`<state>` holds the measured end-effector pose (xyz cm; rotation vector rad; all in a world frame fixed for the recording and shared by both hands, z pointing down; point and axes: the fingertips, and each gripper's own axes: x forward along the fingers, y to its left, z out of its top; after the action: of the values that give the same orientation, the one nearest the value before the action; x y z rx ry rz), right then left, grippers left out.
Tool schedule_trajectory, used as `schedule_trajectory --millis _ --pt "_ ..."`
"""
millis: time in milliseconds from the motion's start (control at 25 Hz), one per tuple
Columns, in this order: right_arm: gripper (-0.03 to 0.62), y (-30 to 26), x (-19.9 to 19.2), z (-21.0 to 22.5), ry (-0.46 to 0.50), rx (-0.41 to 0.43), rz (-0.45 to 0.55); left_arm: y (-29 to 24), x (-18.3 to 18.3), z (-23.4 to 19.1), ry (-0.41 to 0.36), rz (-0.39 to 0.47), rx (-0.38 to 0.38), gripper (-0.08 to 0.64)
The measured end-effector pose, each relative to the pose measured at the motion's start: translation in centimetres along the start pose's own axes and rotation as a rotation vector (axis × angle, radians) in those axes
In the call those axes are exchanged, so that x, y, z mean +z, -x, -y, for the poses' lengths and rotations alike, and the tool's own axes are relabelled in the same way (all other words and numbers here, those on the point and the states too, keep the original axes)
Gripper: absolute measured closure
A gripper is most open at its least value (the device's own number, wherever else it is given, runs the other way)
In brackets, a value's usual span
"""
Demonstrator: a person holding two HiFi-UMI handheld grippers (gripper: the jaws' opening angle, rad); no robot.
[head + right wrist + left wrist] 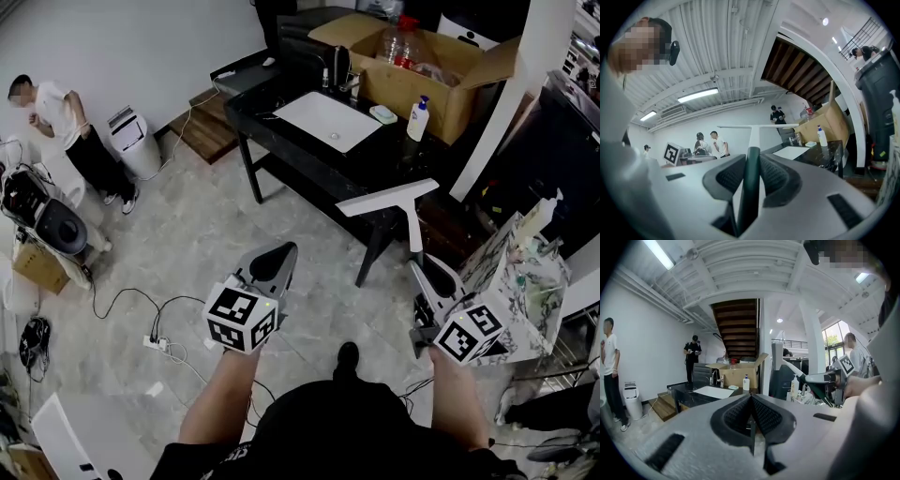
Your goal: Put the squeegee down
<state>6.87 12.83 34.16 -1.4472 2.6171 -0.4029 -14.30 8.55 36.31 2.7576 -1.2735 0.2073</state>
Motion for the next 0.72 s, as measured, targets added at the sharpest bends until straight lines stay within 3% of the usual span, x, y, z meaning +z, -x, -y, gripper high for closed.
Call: schedule_trajectory --millis 360,720 --pt "0.492 -4.0 1.6 7.0 -0.009 0.02 -0.018 -8.2 1.3 -0.7 0.0 -0.025 0.009 0.551" --pt "0.492 -5.3 1.9 12.8 -0.045 0.046 -0.028 -15.6 2.2 1.4 -0.022 -0.065 -0.023 0.551"
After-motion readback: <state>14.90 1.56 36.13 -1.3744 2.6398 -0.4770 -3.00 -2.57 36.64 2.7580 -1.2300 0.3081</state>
